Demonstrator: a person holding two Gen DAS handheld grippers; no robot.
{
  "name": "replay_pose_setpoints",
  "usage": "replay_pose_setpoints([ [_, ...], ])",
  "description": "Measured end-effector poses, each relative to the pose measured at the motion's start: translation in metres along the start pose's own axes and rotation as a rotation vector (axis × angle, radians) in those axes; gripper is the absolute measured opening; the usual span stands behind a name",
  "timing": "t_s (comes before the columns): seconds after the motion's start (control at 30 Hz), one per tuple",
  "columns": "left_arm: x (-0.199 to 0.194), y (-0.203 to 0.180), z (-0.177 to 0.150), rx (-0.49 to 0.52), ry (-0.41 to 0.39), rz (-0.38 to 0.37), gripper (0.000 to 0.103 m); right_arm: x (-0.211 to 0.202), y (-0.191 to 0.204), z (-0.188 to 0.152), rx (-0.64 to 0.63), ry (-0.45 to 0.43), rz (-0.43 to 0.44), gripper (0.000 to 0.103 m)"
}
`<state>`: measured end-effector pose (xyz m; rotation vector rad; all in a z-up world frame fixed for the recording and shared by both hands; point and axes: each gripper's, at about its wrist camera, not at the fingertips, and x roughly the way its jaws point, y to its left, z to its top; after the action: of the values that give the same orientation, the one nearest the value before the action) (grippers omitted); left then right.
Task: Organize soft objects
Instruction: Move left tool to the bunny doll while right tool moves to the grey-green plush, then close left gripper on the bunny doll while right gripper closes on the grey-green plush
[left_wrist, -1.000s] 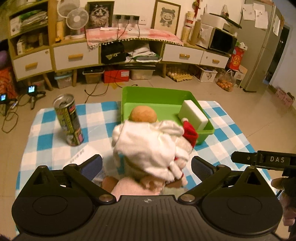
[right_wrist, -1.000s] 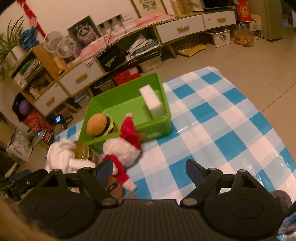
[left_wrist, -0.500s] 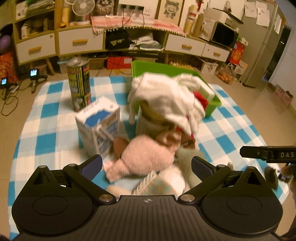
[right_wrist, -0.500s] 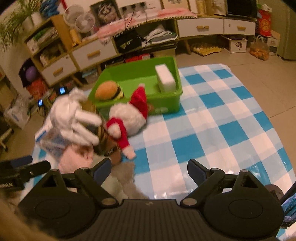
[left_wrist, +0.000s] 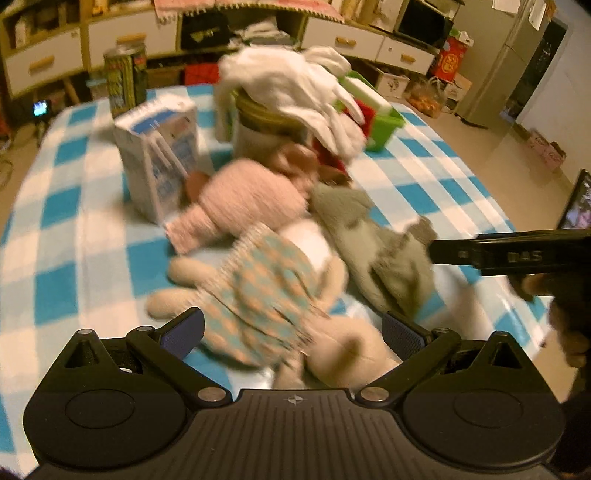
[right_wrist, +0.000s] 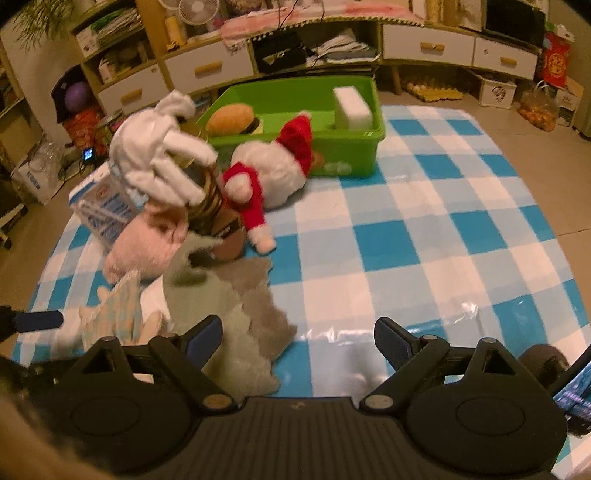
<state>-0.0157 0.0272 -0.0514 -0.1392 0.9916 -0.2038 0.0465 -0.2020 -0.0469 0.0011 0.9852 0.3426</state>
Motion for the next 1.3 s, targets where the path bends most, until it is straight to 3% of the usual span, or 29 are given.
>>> replay_pose_setpoints([
  [0.33, 0.028, -0.005, -0.007, -0.177, 0.131, -0.09, 0.092, 0.016, 0.013, -0.009, -0.005, 0.076, 0.051, 0.058],
  [0.63, 0.038, -0.005, -0.007, -0.222, 0.134, -0.055, 0.078, 0.035, 0.021, -0.011, 0.03, 0.139, 0.077, 0.058],
  [0.9, 0.037, -0.002, -0.008, -0.238, 0.128, -0.063, 0.076, 0.04, 0.033, -0.013, -0.003, 0.14, 0.069, 0.057],
  [1.1, 0.035, -0.001, -0.009, -0.249, 0.128, -0.078, 0.076, 0.043, 0.032, -0.013, 0.002, 0.152, 0.054, 0.04],
  [1.17, 0.034, 0.001, -0.009, -0.265, 0.121, -0.086, 0.078, 0.043, 0.03, -0.013, 0.002, 0.15, 0.04, 0.029],
  [1.23, 0.033, 0.001, -0.008, -0.276, 0.117, -0.092, 0.079, 0.041, 0.029, -0.012, -0.004, 0.143, 0.033, 0.007],
  [1.3, 0.033, 0.001, -0.008, -0.281, 0.114, -0.088, 0.079, 0.041, 0.027, -0.011, -0.003, 0.14, 0.035, 0.0],
])
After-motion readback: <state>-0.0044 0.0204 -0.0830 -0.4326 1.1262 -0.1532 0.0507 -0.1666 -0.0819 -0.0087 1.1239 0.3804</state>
